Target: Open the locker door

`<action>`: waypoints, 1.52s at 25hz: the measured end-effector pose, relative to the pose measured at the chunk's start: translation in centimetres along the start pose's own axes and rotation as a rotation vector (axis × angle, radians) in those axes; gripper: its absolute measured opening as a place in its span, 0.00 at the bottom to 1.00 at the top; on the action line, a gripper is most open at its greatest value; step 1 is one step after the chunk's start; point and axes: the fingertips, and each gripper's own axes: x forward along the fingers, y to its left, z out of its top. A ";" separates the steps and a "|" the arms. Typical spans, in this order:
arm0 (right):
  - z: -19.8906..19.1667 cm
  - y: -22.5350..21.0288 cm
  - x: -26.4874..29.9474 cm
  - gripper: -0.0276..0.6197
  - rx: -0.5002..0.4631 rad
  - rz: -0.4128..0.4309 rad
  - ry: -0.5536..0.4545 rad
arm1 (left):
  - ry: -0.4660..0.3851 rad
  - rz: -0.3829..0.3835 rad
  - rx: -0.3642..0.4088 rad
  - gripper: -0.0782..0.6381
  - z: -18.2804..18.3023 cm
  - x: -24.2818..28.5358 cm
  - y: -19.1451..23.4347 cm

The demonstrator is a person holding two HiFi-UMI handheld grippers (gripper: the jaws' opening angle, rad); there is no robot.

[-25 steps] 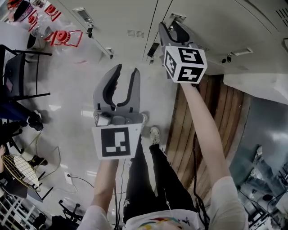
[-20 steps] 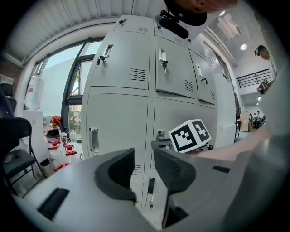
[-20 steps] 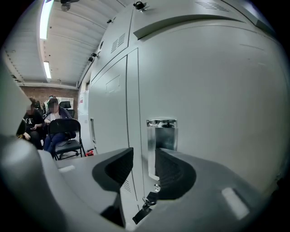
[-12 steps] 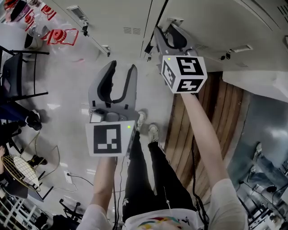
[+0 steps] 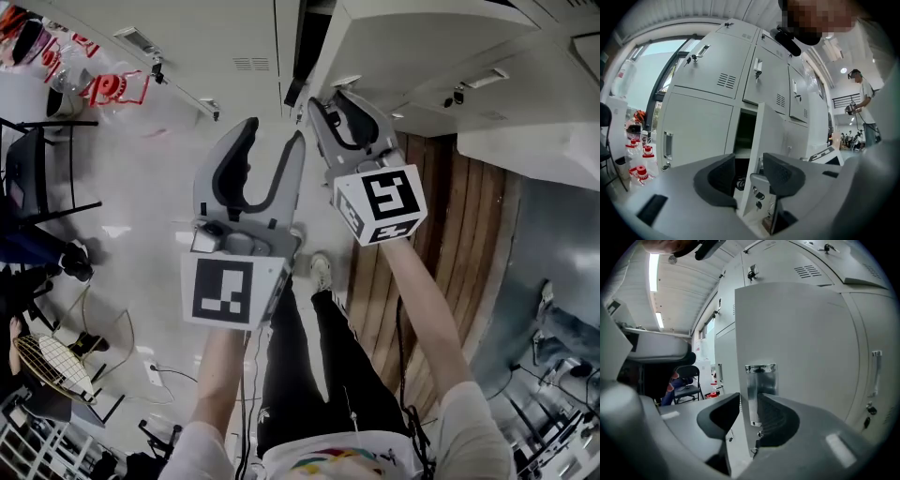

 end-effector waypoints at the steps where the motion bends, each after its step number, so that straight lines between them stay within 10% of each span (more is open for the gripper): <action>1: -0.2 0.1 -0.8 0.22 0.000 0.003 0.002 | 0.008 -0.014 0.004 0.35 -0.1 0.2 -0.5; 16: -2.6 -0.3 -11.2 0.23 -0.041 0.040 0.060 | 0.146 -0.319 -0.044 0.35 -3.5 2.2 -10.0; 38: -5.7 -6.7 -22.1 0.26 -0.012 -0.179 0.121 | 0.238 -0.634 0.023 0.35 -5.8 3.6 -23.4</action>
